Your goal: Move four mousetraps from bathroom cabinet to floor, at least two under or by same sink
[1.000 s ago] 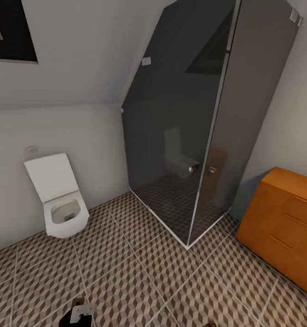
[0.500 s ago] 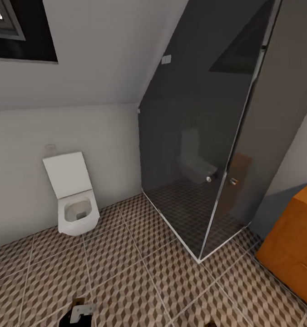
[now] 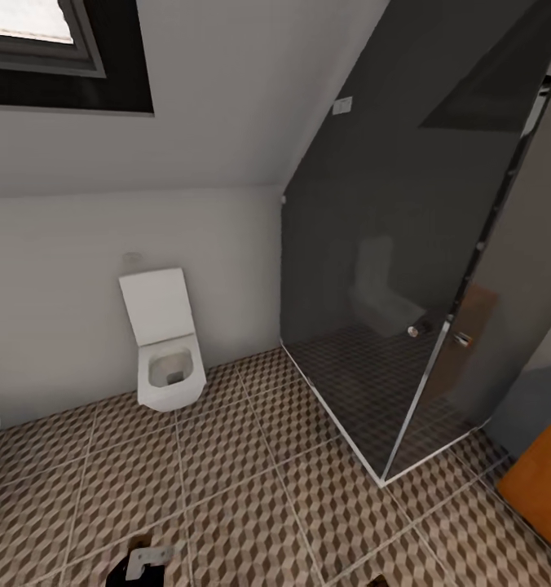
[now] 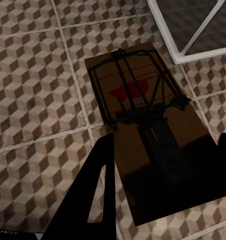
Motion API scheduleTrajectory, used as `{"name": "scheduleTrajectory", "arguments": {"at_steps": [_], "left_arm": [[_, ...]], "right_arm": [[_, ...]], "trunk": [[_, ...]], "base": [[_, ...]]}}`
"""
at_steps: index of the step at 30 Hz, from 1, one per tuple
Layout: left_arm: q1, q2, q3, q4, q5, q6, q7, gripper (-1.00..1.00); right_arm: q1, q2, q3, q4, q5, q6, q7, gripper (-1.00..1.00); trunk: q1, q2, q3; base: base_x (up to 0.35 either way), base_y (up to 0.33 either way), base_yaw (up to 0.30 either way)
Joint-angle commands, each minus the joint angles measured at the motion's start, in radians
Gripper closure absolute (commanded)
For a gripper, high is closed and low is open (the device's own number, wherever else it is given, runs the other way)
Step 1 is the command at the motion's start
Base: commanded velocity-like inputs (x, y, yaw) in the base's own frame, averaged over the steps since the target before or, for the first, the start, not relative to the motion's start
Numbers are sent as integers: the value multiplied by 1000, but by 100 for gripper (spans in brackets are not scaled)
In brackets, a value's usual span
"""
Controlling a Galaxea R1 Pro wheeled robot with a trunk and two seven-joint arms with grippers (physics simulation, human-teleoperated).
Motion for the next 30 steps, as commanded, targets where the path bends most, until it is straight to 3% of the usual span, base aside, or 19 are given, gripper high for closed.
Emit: {"name": "scheduleTrajectory", "arguments": {"at_steps": [1, 30], "left_arm": [[-2, -1, -8, 3, -2, -3, 8, 100], [-1, -1, -8, 3, -2, -3, 8, 100]], "right_arm": [[-1, 0, 6, 1, 6, -1, -12, 100], [-1, 0, 6, 1, 7, -1, -12, 100]], "trunk": [[1, -2, -2], [1, -2, -2]], "base": [[0, 0, 254], [0, 0, 254]]}}
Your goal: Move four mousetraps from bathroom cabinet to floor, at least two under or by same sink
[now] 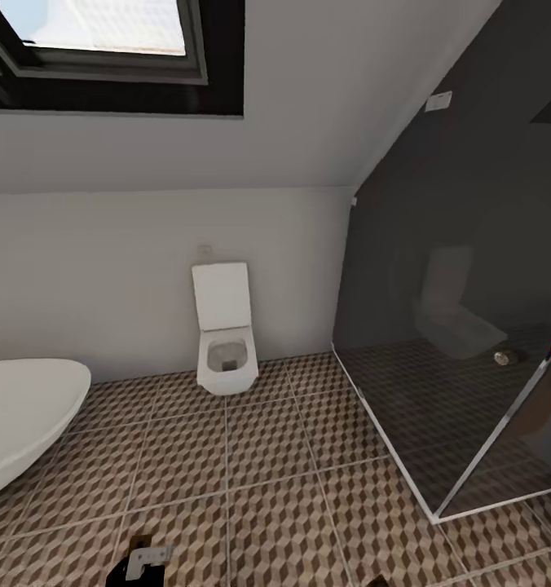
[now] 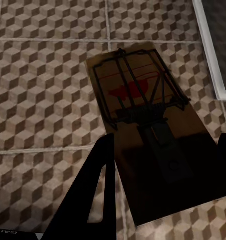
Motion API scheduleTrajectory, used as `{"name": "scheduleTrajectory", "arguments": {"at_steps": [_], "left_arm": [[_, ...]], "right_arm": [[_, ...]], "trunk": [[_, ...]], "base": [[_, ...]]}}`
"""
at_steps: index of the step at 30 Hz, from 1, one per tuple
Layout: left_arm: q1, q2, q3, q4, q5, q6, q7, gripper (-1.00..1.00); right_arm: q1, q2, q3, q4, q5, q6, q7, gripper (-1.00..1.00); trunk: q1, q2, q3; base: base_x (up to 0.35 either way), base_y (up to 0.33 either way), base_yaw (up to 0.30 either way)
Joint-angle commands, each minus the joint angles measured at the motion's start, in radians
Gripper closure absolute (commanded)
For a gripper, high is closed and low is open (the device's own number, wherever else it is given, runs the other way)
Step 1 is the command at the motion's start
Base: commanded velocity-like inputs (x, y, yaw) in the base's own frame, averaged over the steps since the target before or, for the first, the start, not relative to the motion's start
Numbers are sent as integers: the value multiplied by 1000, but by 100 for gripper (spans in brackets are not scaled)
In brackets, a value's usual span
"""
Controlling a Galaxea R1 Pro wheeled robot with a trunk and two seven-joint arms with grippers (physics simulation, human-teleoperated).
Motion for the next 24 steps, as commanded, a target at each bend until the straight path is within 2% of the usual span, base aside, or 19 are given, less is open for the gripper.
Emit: {"name": "scheduleTrajectory", "arguments": {"at_steps": [1, 15, 24], "left_arm": [[-2, -1, -8, 3, -2, -3, 8, 100], [-2, -1, -8, 3, -2, -3, 8, 100], [-2, -1, -8, 3, -2, -3, 8, 100]], "right_arm": [[-1, 0, 6, 1, 7, -1, -12, 100], [-1, -1, 5, 1, 6, -1, -12, 100], [-1, -2, 5, 1, 6, -1, -12, 100]], "trunk": [[1, -2, -2], [1, -2, -2], [1, -2, -2]], "base": [[0, 0, 254], [0, 0, 251], [104, -8, 40]]}}
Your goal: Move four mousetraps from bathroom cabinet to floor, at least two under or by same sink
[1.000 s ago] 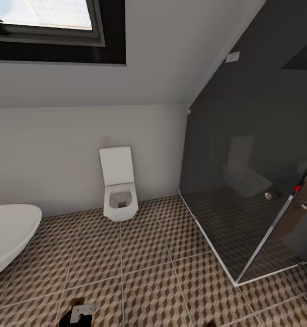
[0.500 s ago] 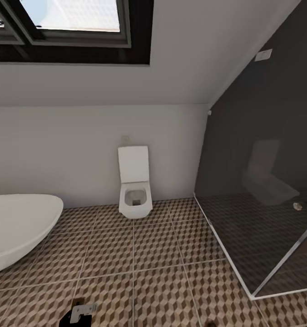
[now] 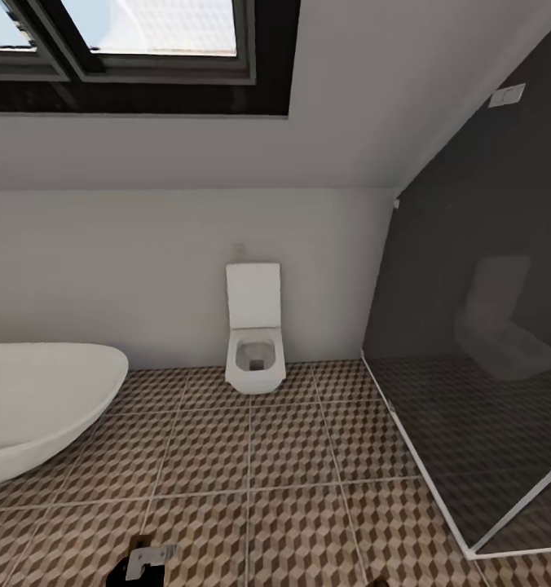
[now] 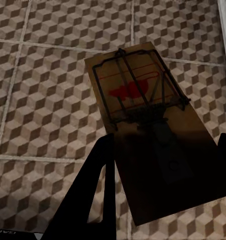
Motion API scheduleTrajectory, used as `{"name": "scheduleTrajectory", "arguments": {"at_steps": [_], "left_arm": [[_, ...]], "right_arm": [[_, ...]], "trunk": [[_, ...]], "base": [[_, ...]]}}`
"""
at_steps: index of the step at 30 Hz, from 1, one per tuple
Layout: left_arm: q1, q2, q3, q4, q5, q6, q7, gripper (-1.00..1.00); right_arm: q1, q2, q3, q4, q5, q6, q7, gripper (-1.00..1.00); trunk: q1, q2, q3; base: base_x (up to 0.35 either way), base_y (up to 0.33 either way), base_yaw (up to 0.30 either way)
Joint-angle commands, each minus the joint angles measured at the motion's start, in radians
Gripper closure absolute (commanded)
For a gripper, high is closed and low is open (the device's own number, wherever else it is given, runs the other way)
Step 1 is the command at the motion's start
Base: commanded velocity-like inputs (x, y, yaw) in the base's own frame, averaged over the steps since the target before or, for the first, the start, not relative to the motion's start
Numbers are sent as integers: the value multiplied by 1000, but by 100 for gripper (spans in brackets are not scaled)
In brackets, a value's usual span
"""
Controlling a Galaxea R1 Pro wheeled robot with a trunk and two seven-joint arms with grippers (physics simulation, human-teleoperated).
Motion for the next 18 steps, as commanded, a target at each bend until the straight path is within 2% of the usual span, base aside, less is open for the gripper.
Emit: {"name": "scheduleTrajectory", "arguments": {"at_steps": [1, 18], "left_arm": [[-2, -1, -8, 3, -3, -4, 8, 100], [-2, -1, -8, 3, -3, -4, 8, 100]], "right_arm": [[-1, -1, 5, 1, 7, -1, -12, 100], [-1, -1, 8, 1, 9, -2, -10, 100]], "trunk": [[1, -2, -2], [1, -2, -2]], "base": [[262, -57, 2], [295, -54, 0]]}}
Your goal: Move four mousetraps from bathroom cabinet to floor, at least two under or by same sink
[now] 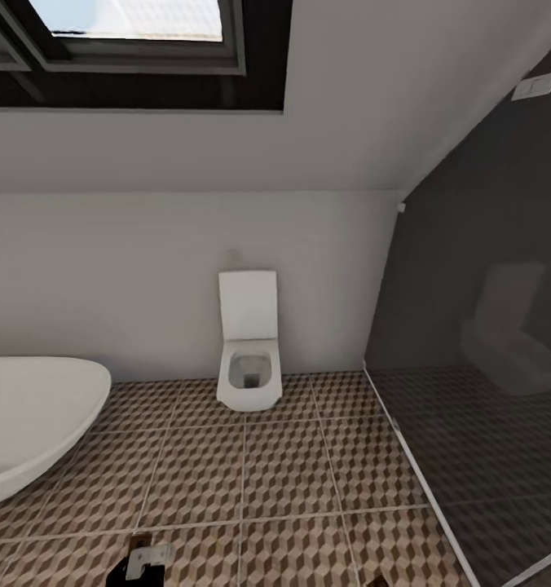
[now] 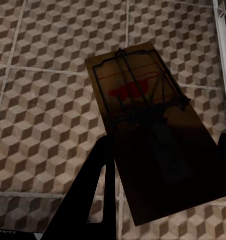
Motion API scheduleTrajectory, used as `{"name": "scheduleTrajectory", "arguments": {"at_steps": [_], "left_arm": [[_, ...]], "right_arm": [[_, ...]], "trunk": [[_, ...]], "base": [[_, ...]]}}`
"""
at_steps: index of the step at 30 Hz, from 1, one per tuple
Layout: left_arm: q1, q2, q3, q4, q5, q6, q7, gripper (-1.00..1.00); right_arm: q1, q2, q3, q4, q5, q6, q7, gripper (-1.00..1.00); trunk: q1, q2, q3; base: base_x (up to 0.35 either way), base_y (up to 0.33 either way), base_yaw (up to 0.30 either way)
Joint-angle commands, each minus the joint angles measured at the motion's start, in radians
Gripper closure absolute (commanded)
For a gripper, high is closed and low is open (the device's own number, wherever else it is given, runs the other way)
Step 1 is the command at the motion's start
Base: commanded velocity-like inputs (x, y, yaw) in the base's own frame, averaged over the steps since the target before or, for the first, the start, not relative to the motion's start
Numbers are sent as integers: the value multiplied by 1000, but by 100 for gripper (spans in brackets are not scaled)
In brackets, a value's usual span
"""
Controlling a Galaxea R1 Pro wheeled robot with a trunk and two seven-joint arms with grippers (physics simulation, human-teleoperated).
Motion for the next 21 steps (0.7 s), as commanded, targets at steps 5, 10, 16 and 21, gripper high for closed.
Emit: {"name": "scheduleTrajectory", "arguments": {"at_steps": [5, 10, 16, 21], "left_arm": [[-1, -1, -8, 3, -3, -3, 8, 100], [-1, -1, -8, 3, -3, -3, 8, 100], [-1, -1, -8, 3, -3, -3, 8, 100], [-1, -1, -8, 2, -3, -3, 8, 100]], "right_arm": [[-1, -3, 8, 1, 8, -1, -10, 100], [-1, -4, 8, 5, 9, -1, -10, 100], [-1, -3, 7, 5, 9, -1, -10, 100], [-1, -2, 7, 5, 9, -1, -10, 100]], "trunk": [[1, -2, -2], [1, -2, -2], [1, -2, -2], [1, -2, -2]], "base": [[46, -1, 0], [1, 0, 0], [0, 0, 0], [0, 0, 0]]}}
